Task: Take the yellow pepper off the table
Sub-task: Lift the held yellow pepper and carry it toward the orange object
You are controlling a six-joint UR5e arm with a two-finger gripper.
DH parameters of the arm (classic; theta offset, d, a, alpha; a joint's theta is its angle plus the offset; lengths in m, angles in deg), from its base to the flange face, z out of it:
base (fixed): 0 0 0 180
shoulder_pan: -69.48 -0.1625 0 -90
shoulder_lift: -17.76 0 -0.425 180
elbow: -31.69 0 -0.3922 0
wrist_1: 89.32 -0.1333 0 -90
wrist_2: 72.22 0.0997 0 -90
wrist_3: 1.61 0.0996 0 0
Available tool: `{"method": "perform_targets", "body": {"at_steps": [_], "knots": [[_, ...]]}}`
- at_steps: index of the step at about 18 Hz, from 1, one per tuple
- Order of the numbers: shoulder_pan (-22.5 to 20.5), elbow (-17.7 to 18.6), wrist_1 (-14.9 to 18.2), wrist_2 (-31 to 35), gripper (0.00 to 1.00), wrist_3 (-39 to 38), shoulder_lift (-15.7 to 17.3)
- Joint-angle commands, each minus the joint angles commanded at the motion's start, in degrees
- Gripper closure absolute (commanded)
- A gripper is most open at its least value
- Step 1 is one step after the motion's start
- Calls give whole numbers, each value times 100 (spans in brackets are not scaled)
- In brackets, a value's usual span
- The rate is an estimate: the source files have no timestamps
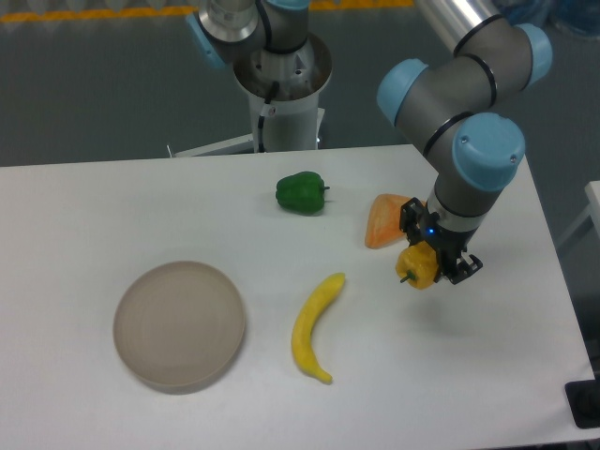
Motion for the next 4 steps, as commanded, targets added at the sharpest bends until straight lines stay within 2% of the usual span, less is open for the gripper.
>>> {"method": "perform_targets", "body": {"at_steps": [4], "knots": [[0,18,-9,18,91,28,-9]]}}
